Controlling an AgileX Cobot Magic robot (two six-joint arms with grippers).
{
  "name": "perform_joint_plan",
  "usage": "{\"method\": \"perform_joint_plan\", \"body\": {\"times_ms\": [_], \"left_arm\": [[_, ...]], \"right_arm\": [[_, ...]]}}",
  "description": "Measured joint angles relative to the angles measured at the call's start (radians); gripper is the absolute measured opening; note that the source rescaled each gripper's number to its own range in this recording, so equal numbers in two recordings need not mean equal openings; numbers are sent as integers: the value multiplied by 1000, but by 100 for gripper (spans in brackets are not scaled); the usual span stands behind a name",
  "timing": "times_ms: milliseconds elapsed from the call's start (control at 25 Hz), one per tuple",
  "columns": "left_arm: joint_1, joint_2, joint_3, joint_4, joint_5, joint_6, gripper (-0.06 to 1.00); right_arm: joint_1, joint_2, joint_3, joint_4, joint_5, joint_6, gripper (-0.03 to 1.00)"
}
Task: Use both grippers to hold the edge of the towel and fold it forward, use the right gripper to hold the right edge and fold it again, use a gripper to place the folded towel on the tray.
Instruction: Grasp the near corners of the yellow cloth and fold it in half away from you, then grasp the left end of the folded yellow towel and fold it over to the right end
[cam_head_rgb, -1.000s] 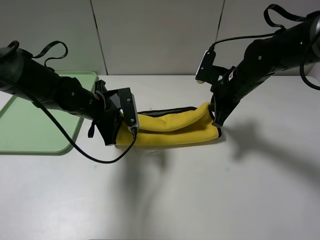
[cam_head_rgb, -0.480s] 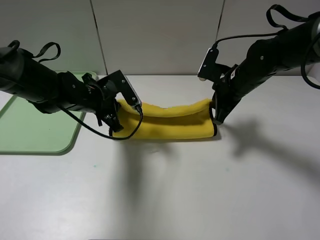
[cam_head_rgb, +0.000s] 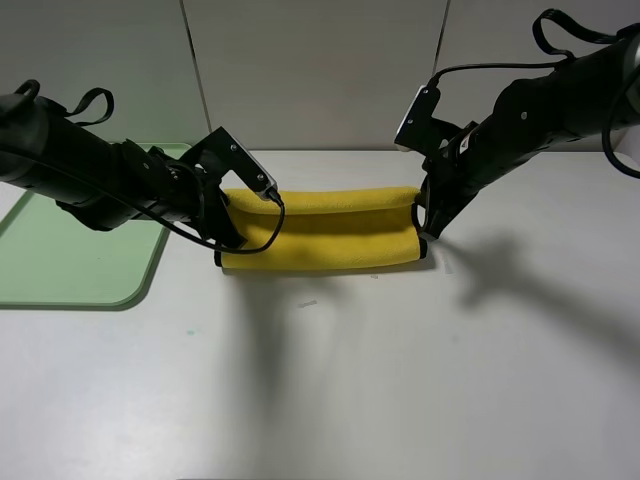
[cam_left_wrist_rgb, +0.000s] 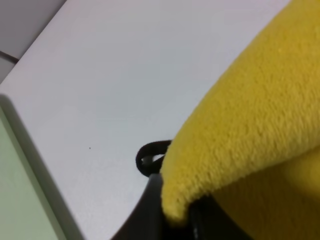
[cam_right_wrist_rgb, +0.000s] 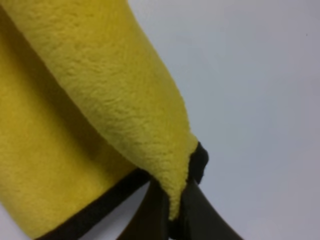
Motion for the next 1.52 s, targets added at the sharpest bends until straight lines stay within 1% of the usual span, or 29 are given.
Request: {"method": "perform_joint_plan", "body": {"times_ms": [160, 200, 240, 280, 320, 360, 400, 440, 480, 520, 600, 680, 880, 1000, 1120, 1280, 1440, 1520], "left_arm": [[0, 0, 0, 0, 0, 0, 1], [0, 0, 0, 0, 0, 0, 4], [0, 0, 0, -2, 0, 0, 8], [0, 0, 0, -2, 0, 0, 15], [0, 0, 0, -2, 0, 4, 26], [0, 0, 0, -2, 0, 10, 41], [0, 0, 0, -2, 0, 12, 55], [0, 0, 0, -2, 0, 14, 71], [0, 0, 0, -2, -1, 14, 82], [0, 0, 0, -2, -7, 14, 89], [0, 0, 0, -2, -18, 14, 95], [0, 0, 2, -2, -22, 15, 98], [0, 0, 34, -2, -47, 15, 100], [0, 0, 48, -2, -66, 15, 100], [0, 0, 49, -2, -75, 16, 100], [0, 0, 49, -2, -81, 16, 100], [0, 0, 49, -2, -83, 15, 100], [0, 0, 49, -2, -82, 14, 100]], "right_arm": [[0, 0, 0, 0, 0, 0, 1], [0, 0, 0, 0, 1, 0, 5], [0, 0, 0, 0, 2, 0, 12], [0, 0, 0, 0, 4, 0, 25], [0, 0, 0, 0, 4, 0, 43], [0, 0, 0, 0, 2, 0, 64], [0, 0, 0, 0, -5, 6, 77], [0, 0, 0, 0, -15, 19, 86], [0, 0, 0, 0, -31, 31, 92], [0, 0, 0, 0, -43, 47, 95], [0, 0, 0, 0, -55, 60, 99], [0, 0, 0, 0, -55, 67, 100], [0, 0, 0, 0, -54, 75, 100], [0, -4, 0, 0, -42, 107, 100], [0, -33, 0, 0, 13, 171, 100], [0, -121, 0, -2, 120, 266, 100], [0, -239, 0, -3, 271, 404, 100], [0, -300, 0, -3, 366, 483, 100]]}}
